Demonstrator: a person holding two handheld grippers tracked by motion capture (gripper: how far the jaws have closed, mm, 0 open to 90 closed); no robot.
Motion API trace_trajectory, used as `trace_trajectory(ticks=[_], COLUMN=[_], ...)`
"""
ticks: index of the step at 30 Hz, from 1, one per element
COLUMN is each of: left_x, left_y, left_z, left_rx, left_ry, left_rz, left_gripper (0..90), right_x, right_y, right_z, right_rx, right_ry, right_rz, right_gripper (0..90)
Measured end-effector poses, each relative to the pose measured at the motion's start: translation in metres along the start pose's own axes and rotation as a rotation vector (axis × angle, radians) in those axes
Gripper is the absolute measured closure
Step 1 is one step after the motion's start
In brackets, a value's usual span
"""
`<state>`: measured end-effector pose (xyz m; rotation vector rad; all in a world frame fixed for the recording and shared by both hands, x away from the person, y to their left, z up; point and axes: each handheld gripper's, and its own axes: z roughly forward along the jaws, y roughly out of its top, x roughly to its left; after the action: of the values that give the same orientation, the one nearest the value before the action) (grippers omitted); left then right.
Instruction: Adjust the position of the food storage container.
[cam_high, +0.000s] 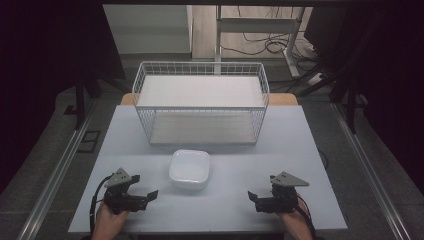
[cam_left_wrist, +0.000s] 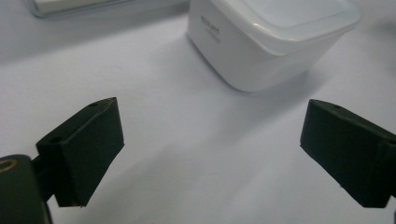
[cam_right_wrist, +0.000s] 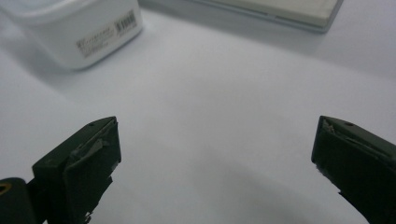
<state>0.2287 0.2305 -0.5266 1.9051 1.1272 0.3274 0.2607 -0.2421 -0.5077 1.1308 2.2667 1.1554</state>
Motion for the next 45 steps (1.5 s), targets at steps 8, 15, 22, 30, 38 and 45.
trace_trajectory(ticks=[8, 15, 22, 30, 38, 45], left_x=[0.004, 0.007, 0.010, 0.011, 0.013, 0.018], left_y=[-0.002, -0.002, 0.002, 0.012, 0.024, 0.037], left_z=[0.002, 0.003, 0.004, 0.007, 0.013, 0.026], left_rx=[0.011, 0.002, 0.016, 0.017, 0.010, 0.038], left_ry=[0.013, 0.010, 0.015, 0.000, 0.010, -0.028], left_rz=[0.011, 0.006, -0.009, -0.007, 0.005, -0.005], left_gripper=[5.1, 3.6, 3.4, 7.1, 22.7, 48.1], right_x=[-0.006, -0.012, -0.009, -0.002, 0.004, 0.013], right_y=[0.001, 0.001, 0.005, 0.018, 0.034, 0.051], right_z=[0.002, 0.002, 0.002, 0.009, 0.014, 0.027], right_rx=[0.028, 0.036, 0.073, 0.072, 0.016, 0.008], right_ry=[-0.029, -0.027, 0.024, 0.086, 0.093, 0.135], right_rz=[-0.019, 0.029, 0.030, 0.039, 0.003, -0.016], right_gripper=[0.0, 0.0, 0.9, 10.4, 22.8, 38.3])
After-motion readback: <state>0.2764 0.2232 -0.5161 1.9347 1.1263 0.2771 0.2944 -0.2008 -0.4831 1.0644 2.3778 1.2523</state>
